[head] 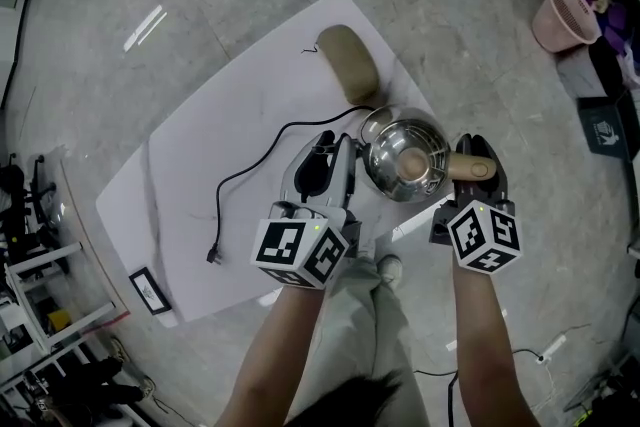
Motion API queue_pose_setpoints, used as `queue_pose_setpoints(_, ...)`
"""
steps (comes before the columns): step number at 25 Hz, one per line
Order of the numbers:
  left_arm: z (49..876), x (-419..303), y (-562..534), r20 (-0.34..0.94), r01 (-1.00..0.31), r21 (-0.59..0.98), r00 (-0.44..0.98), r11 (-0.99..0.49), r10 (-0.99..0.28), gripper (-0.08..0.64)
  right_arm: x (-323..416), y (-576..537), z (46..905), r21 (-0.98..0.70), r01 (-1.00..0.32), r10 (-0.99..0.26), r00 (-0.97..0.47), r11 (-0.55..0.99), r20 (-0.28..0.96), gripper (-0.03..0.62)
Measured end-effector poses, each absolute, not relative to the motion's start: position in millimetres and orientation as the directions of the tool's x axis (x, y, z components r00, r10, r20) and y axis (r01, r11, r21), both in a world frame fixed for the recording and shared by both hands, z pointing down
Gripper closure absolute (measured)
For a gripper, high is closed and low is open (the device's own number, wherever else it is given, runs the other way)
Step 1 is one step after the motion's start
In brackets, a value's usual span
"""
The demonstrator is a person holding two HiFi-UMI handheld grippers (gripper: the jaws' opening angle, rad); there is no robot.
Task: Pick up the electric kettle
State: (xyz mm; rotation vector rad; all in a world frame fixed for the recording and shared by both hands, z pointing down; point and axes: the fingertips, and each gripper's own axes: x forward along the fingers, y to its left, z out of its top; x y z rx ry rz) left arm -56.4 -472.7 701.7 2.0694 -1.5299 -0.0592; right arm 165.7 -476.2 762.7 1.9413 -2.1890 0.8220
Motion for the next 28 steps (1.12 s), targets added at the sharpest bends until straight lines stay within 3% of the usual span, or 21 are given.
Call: queue_pose_setpoints(28, 522, -60, -425, 0.246, -0.863, 0.480, 0.303, -0.156, -0.921, 0.457, 164, -438, 578, -0.310, -0.947, -0.898, -0.210, 0.088, 0.387, 0.483)
